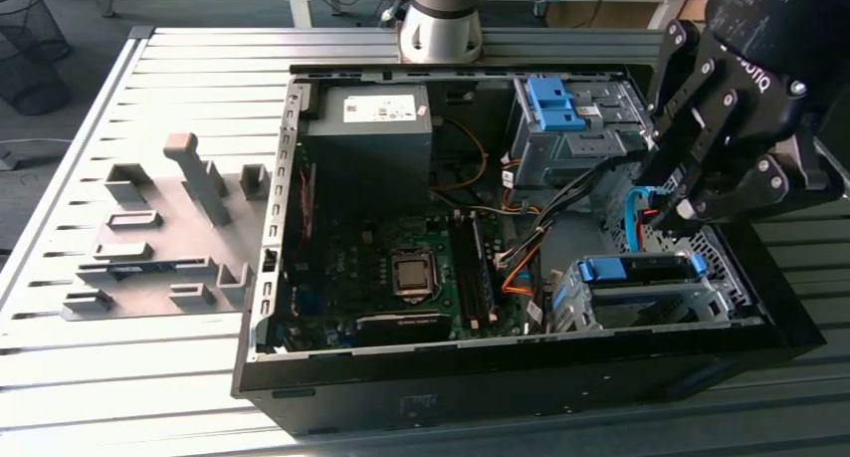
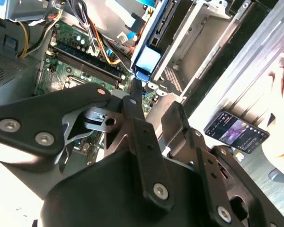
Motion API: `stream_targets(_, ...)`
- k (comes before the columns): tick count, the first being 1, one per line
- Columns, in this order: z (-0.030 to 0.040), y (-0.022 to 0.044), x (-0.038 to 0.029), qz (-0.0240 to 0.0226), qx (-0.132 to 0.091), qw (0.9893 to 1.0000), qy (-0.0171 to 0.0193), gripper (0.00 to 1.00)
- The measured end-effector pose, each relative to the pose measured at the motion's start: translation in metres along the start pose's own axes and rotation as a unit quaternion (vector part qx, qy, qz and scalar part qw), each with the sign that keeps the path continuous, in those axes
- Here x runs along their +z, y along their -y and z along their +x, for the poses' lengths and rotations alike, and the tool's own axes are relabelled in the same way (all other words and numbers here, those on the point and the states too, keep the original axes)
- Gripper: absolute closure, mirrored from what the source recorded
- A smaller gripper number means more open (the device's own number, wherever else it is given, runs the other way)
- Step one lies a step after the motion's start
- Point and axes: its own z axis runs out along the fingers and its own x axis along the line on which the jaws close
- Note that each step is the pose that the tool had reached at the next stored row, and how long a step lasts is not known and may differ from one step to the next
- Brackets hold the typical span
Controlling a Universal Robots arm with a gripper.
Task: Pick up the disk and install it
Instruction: 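Insert the disk into the insertion slot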
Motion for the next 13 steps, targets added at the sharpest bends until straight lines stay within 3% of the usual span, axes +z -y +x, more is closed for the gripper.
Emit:
stream_targets(5,0.0002,0.0001,0.009,0.0,0.0,1.0,-0.0001,0.57)
stream_targets(8,0.0003,0.0002,0.0145,0.0,0.0,1.0,0.0,0.76)
stream_targets(13,0.0003,0.0007,0.0236,0.0,0.0,1.0,0.0,0.87)
